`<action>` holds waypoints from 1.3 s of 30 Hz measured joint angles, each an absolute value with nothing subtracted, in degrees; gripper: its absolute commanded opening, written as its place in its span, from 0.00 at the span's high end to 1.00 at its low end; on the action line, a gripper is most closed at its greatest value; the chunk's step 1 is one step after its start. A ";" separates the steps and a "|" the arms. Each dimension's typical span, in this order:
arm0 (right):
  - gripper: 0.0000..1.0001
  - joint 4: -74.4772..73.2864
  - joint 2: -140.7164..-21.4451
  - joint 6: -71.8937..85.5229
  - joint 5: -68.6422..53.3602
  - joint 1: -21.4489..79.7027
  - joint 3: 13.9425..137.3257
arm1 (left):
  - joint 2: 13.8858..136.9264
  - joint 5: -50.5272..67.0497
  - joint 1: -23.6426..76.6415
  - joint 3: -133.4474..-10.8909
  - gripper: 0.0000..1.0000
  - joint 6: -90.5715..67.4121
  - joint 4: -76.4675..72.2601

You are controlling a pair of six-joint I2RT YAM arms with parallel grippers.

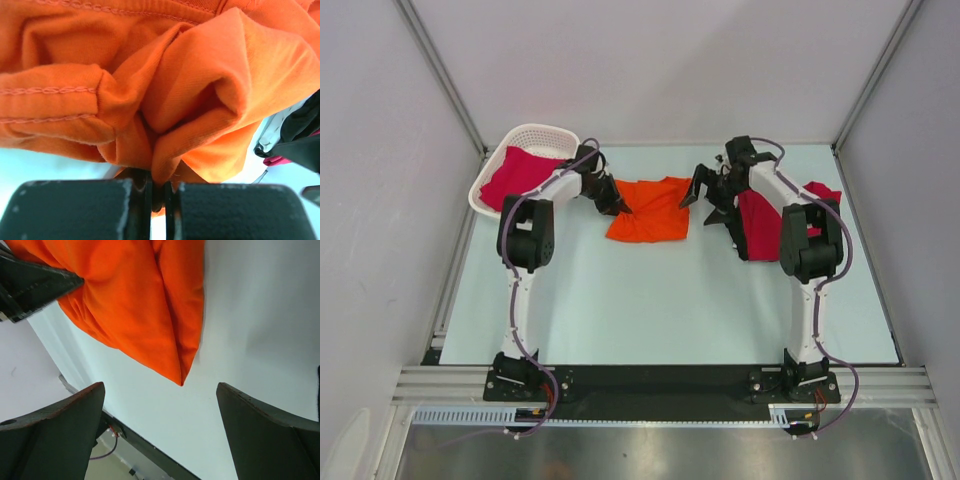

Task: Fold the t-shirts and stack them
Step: Put the neatly folded tshirt into the corner of the board with both arms

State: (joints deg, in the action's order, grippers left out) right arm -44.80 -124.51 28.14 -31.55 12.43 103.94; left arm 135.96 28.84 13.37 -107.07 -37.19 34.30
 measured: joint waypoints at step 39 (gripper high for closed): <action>1.00 -32.58 -138.89 38.13 -26.63 19.73 113.30 | 136.53 28.97 13.78 -110.61 1.00 -32.40 39.20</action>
State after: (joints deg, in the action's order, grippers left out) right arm -32.58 -138.89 38.13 -26.63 19.73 113.30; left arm 136.53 28.97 13.78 -110.61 -32.40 39.20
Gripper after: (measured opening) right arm 0.048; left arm 0.052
